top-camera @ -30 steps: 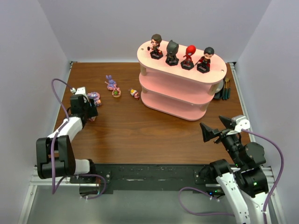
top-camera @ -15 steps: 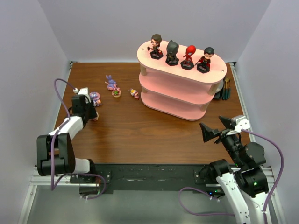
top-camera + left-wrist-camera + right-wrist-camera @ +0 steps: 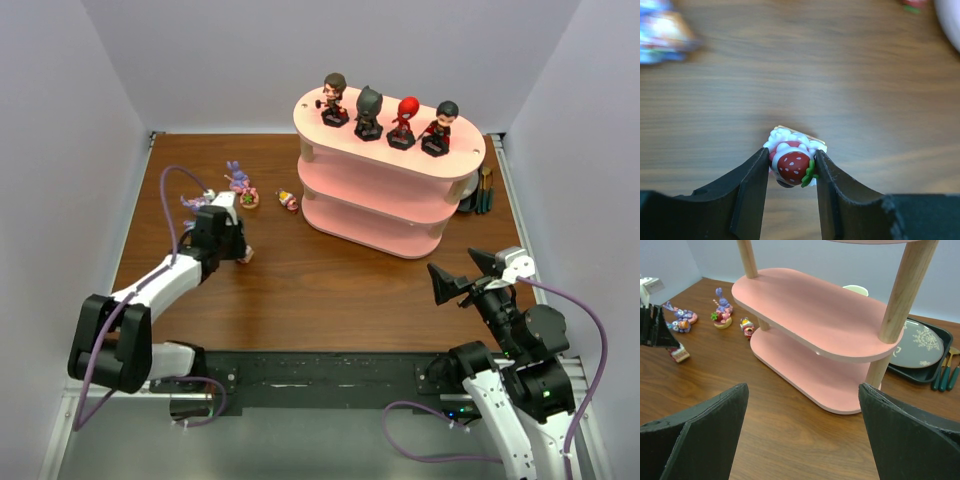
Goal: Place and organize the plastic toys onto the shelf
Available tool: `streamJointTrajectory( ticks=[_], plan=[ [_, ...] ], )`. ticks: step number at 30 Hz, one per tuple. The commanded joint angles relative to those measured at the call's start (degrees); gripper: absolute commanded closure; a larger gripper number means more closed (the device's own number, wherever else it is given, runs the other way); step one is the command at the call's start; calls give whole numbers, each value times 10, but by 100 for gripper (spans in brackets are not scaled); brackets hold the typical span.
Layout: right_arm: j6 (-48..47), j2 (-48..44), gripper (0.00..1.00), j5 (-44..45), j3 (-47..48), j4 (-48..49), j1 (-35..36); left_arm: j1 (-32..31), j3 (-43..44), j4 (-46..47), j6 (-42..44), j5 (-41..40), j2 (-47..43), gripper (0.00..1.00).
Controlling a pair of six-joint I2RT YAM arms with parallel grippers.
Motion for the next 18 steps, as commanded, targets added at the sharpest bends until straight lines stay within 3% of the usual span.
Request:
streamJointTrajectory(
  ticks=[1,7,12,18],
  plan=[
    [-4,5,6,1,-6,19,2,-92,-28,39,-118,-27,-1,97],
    [-5,13,6,-5,-5,19,2,-237,-18,32,-193,-130,-42,100],
    [-11,25,5,-59,-11,36,2,-306,93,-39,-196,-163,-31,100],
    [35,119,6,-178,1,57,1,-367,226,-172,-238,-185,9,100]
  ],
)
